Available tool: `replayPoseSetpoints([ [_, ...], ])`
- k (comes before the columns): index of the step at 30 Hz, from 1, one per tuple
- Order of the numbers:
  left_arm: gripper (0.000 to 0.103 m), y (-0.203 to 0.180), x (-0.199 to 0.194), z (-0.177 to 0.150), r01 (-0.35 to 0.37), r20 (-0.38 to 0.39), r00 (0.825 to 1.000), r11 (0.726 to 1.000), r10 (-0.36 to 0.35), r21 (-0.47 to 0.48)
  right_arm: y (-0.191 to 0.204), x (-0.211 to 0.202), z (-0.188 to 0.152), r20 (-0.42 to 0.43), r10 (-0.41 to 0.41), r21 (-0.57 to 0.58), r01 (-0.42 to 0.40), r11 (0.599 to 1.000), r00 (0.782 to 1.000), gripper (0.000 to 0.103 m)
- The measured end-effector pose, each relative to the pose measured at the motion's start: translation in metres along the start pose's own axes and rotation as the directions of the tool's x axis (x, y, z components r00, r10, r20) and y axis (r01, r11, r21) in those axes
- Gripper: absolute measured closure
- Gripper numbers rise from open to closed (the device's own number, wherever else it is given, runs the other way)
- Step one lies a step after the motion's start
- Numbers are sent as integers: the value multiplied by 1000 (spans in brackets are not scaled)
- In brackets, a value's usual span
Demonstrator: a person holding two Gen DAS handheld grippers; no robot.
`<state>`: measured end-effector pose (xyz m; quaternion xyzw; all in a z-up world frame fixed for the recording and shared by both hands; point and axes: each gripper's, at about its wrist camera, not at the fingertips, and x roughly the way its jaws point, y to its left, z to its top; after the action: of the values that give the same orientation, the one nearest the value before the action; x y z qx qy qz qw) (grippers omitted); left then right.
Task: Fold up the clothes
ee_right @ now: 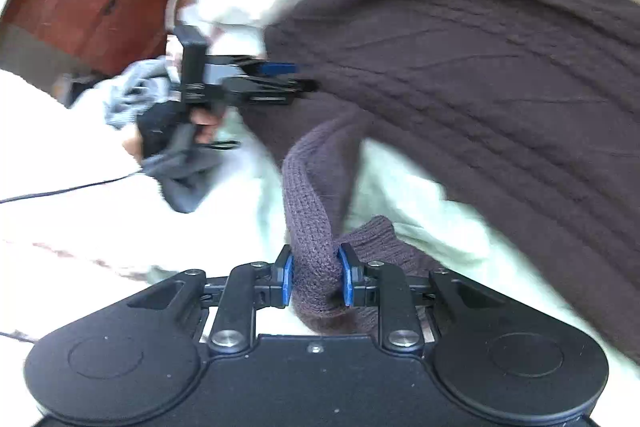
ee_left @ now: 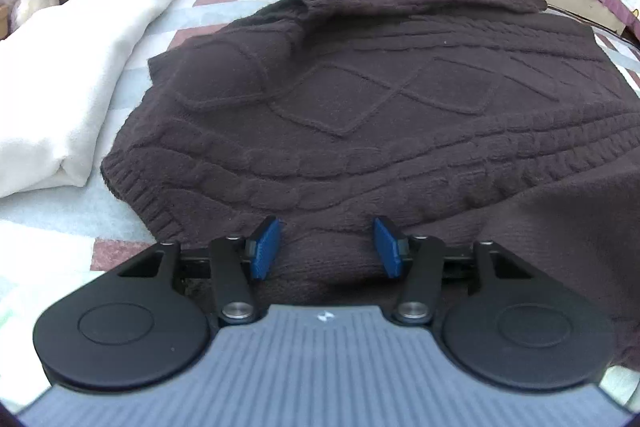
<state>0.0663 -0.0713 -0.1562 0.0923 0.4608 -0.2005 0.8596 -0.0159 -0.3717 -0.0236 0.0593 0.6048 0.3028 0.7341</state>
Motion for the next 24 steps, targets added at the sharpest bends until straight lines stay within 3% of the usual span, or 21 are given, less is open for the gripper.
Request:
replayPoseSetpoints([
  [1, 52, -1, 0, 0, -5, 0, 1000, 1000, 5, 5, -4, 0, 2, 2, -89, 5, 89, 996, 996, 77],
  [2, 51, -2, 0, 0, -13, 3, 1000, 1000, 13, 6, -7, 4, 2, -10, -249, -27, 249, 968, 968, 78],
  [3, 51, 0, -1, 0, -23, 7, 1000, 1000, 23, -7, -10, 13, 1, -25, -451, -98, 447, 889, 892, 78],
  [4, 49, 3, -2, 0, -33, 10, 999, 999, 33, -20, -14, 22, 0, -25, -632, -170, 620, 766, 774, 78],
  [5, 49, 5, -2, -1, -43, 14, 999, 999, 43, -34, -20, 28, -1, -30, -719, -198, 701, 685, 694, 76],
  [6, 49, 7, -3, -1, -53, 17, 998, 997, 54, -47, -32, 31, 0, -57, -712, -170, 695, 698, 700, 76],
  [7, 49, 10, -4, -2, -62, 20, 998, 996, 63, -61, -43, 32, 2, -77, -681, -127, 670, 732, 729, 76],
  [8, 49, 15, -7, -2, -65, 23, 997, 995, 67, -82, -51, 29, 4, -86, -617, -63, 614, 787, 782, 77],
  [9, 49, 20, -10, -2, -68, 26, 997, 993, 71, -101, -55, 28, 7, -87, -582, -33, 582, 813, 808, 77],
  [12, 46, 39, -20, -2, -114, 35, 992, 984, 120, -135, -51, 35, 14, -76, -610, -75, 606, 792, 789, 69],
  [13, 46, 46, -22, -2, -134, 35, 989, 980, 140, -150, -50, 33, 17, -60, -638, -84, 633, 770, 768, 62],
  [16, 46, 84, -21, -8, -154, 3, 987, 943, 162, -296, -52, 18, 26, 14, -709, -55, 709, 703, 705, 59],
  [17, 46, 100, -20, -11, -141, -3, 989, 920, 150, -366, -52, 13, 29, 57, -752, -34, 754, 656, 657, 58],
  [19, 46, 131, -19, -18, -49, 19, 997, 851, 70, -523, -48, 8, 35, 164, -853, -24, 866, 499, 496, 50],
  [20, 46, 145, -16, -21, 5, 37, 999, 808, 21, -589, -46, 10, 36, 213, -879, -58, 903, 425, 427, 49],
  [21, 46, 158, -12, -24, 40, 43, 999, 758, -16, -651, -45, 10, 39, 251, -884, -78, 919, 387, 394, 49],
  [22, 46, 170, -7, -26, 74, 53, 997, 704, -52, -706, -45, 9, 43, 265, -865, -76, 904, 422, 426, 49],
  [23, 46, 177, -4, -26, 110, 75, 994, 662, -82, -741, -46, 5, 49, 265, -827, -46, 864, 502, 495, 49],
  [24, 46, 183, 0, -27, 143, 98, 989, 621, -107, -770, -48, 2, 55, 262, -772, 0, 800, 600, 579, 49],
])
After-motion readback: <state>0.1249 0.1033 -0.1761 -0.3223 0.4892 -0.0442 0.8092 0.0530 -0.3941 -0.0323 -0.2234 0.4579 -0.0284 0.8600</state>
